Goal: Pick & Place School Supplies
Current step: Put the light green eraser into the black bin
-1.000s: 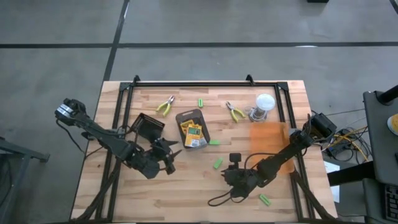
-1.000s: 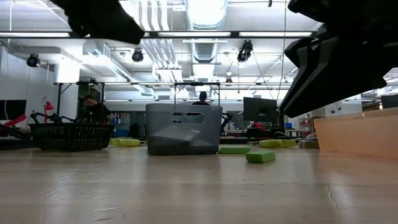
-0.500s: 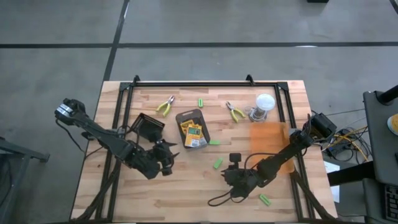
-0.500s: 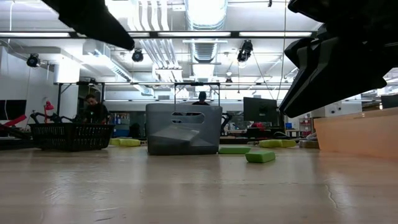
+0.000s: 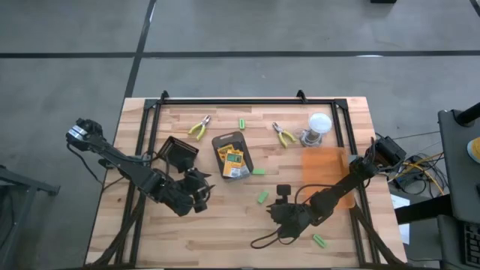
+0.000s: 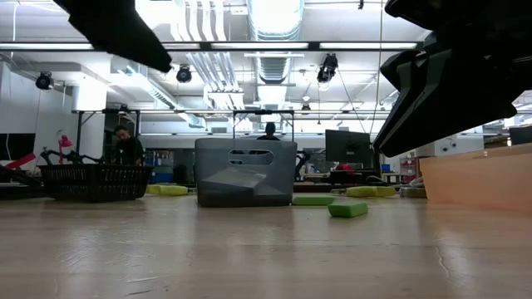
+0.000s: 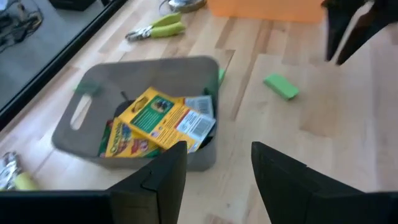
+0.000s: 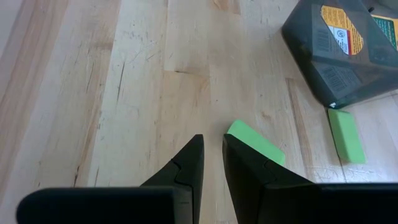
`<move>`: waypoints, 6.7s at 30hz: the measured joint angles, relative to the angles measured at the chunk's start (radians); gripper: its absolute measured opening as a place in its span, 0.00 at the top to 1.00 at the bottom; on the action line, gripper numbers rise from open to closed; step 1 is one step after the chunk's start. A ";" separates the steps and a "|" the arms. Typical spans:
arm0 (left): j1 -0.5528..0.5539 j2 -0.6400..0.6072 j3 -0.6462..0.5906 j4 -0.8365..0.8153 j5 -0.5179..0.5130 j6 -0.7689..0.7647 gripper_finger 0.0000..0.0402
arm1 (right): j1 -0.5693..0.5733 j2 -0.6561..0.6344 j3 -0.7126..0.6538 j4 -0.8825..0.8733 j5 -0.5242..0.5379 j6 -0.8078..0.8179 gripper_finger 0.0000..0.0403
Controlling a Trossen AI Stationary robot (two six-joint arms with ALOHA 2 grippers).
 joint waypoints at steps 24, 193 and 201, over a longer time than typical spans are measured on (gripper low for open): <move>0.021 -0.015 0.077 -0.601 0.086 -0.874 0.54 | 0.000 0.000 0.000 0.000 0.000 0.000 0.86; 0.418 0.093 0.110 -0.978 0.102 -1.469 0.76 | 0.000 0.000 0.000 0.001 0.000 0.001 0.86; 0.522 0.092 0.108 -0.885 0.091 -1.281 0.76 | 0.000 0.000 0.000 0.001 0.000 0.000 0.86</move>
